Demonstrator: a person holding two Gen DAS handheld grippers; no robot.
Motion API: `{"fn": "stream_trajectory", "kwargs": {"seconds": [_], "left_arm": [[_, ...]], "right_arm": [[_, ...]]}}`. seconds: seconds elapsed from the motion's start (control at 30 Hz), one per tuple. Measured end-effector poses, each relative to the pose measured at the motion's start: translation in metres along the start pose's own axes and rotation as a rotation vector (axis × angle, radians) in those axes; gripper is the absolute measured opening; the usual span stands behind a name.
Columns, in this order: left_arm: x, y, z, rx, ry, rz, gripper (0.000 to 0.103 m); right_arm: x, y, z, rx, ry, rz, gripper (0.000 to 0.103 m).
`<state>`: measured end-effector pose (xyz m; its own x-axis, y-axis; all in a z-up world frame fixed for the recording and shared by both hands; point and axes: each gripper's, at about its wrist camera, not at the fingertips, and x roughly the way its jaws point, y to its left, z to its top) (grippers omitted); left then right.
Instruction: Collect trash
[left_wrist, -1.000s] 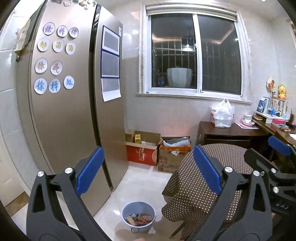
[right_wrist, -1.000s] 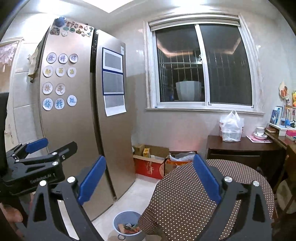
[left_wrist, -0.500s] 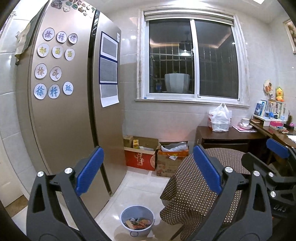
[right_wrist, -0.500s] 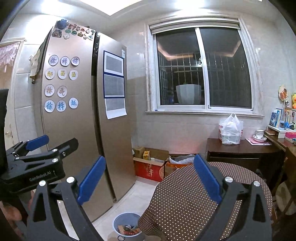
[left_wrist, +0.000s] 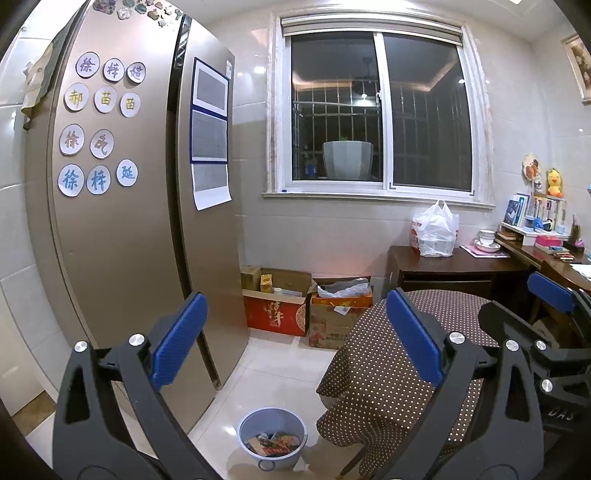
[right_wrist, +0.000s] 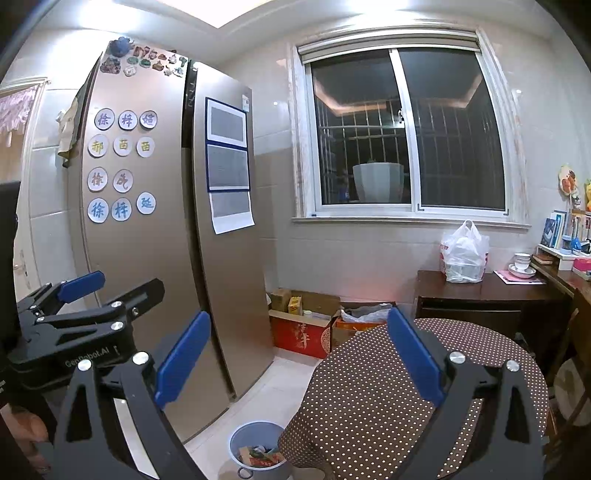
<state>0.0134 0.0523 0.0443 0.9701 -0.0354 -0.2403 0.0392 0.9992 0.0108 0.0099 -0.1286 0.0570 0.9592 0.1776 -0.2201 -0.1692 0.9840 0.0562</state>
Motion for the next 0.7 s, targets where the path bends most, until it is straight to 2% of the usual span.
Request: {"fn": "stream_trajectory", "kwargs": {"seconds": [0.7], "left_arm": [[0.0021, -0.0022, -0.0018, -0.002, 0.001, -0.006, 0.095]], "right_arm": [[0.0078, 0.0032, -0.0040, 0.017, 0.020, 0.010, 0.095]]}}
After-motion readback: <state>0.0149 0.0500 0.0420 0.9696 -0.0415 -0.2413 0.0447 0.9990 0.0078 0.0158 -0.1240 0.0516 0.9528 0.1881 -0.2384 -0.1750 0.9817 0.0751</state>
